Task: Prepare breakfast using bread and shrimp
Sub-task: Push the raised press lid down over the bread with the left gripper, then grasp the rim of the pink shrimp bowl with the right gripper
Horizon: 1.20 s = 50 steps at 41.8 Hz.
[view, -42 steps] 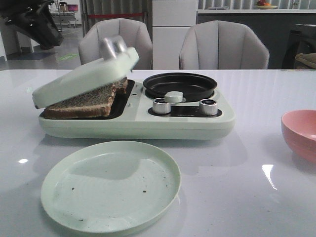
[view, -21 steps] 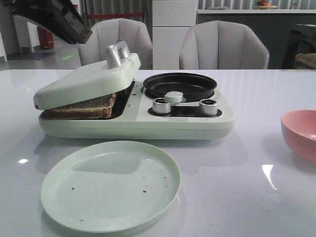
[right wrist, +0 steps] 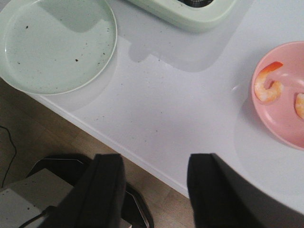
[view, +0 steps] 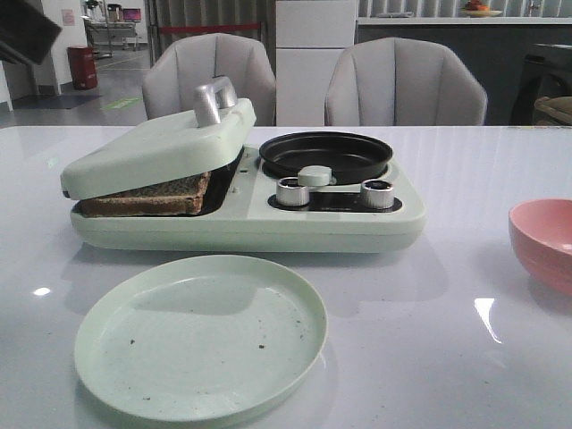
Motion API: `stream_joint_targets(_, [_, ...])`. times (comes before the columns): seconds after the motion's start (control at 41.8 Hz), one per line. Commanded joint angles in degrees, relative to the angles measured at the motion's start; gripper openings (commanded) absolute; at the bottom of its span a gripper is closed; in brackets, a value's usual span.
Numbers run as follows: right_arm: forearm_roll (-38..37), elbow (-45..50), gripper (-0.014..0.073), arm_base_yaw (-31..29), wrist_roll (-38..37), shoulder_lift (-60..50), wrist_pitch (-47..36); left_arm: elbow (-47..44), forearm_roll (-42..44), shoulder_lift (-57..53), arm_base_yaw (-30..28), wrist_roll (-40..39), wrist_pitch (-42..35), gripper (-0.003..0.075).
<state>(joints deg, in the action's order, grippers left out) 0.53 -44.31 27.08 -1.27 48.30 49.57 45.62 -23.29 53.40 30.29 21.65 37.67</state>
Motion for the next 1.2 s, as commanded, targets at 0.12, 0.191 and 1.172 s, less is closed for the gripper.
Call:
stream_joint_targets(0.12, [0.2, -1.5, 0.0423, 0.0, 0.2, -0.5, -5.5, -1.2, -1.1, -5.8, 0.4, 0.2, -3.8, 0.0101])
stream_joint_targets(0.191, [-0.5, -1.6, 0.0423, -0.3, 0.2, 0.0, -6.3, -1.2, -1.1, -6.0, 0.4, 0.2, -3.8, 0.0101])
stream_joint_targets(1.172, [-5.2, -22.1, 0.0423, -36.2, -0.1, 42.1, -6.1, -1.2, -2.3, -4.8, 0.4, 0.2, -3.8, 0.0101])
